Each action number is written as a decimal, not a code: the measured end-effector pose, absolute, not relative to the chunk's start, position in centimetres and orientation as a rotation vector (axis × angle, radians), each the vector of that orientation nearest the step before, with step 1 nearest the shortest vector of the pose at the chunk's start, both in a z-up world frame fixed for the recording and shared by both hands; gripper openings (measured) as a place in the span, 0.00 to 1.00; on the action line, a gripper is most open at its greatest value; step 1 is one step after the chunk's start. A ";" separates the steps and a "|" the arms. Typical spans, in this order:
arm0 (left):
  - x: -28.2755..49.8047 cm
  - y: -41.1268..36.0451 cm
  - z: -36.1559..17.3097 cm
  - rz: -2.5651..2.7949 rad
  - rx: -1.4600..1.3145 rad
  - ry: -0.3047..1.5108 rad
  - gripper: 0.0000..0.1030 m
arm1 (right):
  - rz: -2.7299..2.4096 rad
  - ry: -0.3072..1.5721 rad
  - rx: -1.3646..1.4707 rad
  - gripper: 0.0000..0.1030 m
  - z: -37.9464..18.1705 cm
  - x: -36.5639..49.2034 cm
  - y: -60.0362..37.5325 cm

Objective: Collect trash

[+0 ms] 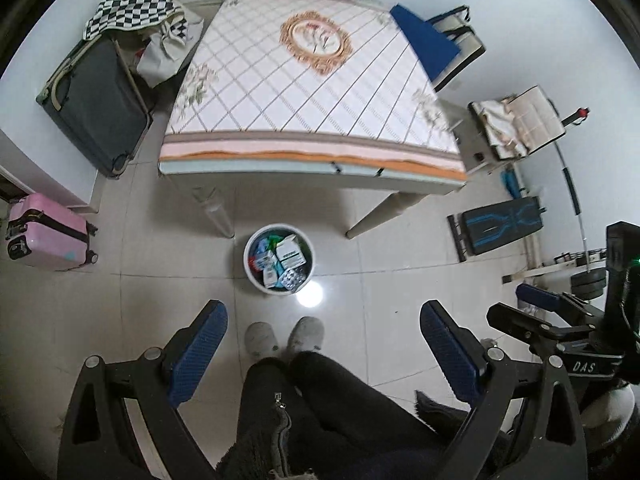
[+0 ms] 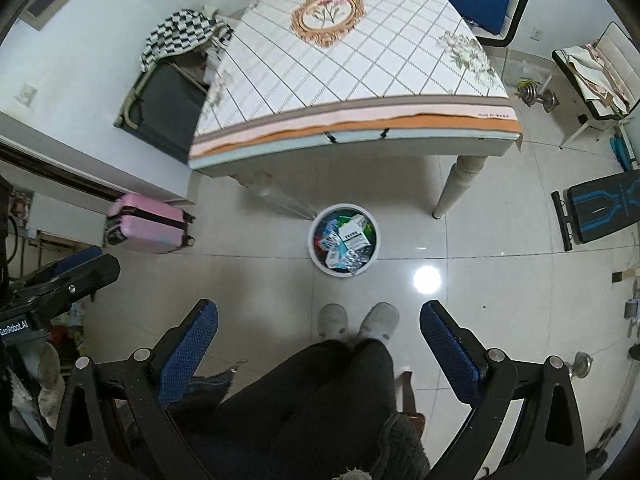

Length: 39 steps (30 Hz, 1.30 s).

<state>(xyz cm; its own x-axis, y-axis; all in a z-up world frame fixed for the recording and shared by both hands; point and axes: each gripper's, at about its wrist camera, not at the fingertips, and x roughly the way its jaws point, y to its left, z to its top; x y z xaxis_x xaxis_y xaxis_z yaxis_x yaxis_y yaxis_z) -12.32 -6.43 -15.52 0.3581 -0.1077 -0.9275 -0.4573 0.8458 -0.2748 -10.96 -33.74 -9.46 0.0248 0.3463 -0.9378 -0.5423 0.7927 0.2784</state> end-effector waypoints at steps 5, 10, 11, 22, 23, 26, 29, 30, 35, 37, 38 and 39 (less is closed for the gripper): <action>-13.1 -6.3 -12.7 0.220 -0.562 1.150 0.96 | 0.732 1.373 -0.138 0.99 -6.9 -11.3 -34.0; -13.9 -6.5 -10.8 0.208 -0.581 1.118 0.96 | 0.775 1.363 -0.126 0.99 -4.6 -11.8 -34.0; -14.0 -6.5 -10.6 0.203 -0.590 1.110 0.96 | 0.779 1.365 -0.123 0.99 -4.4 -11.9 -33.9; -14.5 -7.0 -9.9 0.173 -0.595 1.092 0.97 | 0.807 1.371 -0.118 1.00 -3.6 -12.6 -33.9; -14.4 -7.1 -9.9 0.167 -0.591 1.094 0.99 | 0.809 1.373 -0.117 1.00 -3.6 -12.6 -33.8; -14.5 -7.2 -9.9 0.156 -0.587 1.094 1.00 | 0.816 1.375 -0.122 1.00 -3.6 -12.8 -33.6; -14.5 -7.2 -9.9 0.153 -0.587 1.099 1.00 | 0.822 1.380 -0.128 1.00 -3.7 -12.9 -33.4; -14.5 -7.2 -9.9 0.152 -0.585 1.101 1.00 | 0.823 1.379 -0.130 1.00 -3.7 -13.0 -33.3; -14.5 -7.6 -10.0 0.145 -0.583 1.109 1.00 | 0.828 1.385 -0.129 1.00 -3.7 -13.2 -33.2; -14.4 -7.7 -10.2 0.140 -0.581 1.110 1.00 | 0.827 1.388 -0.126 1.00 -3.7 -13.2 -33.1; -14.4 -7.8 -10.2 0.139 -0.580 1.112 1.00 | 0.827 1.388 -0.126 1.00 -3.7 -13.2 -33.1; -14.5 -7.9 -10.2 0.137 -0.580 1.113 1.00 | 0.826 1.388 -0.124 1.00 -3.7 -13.2 -33.1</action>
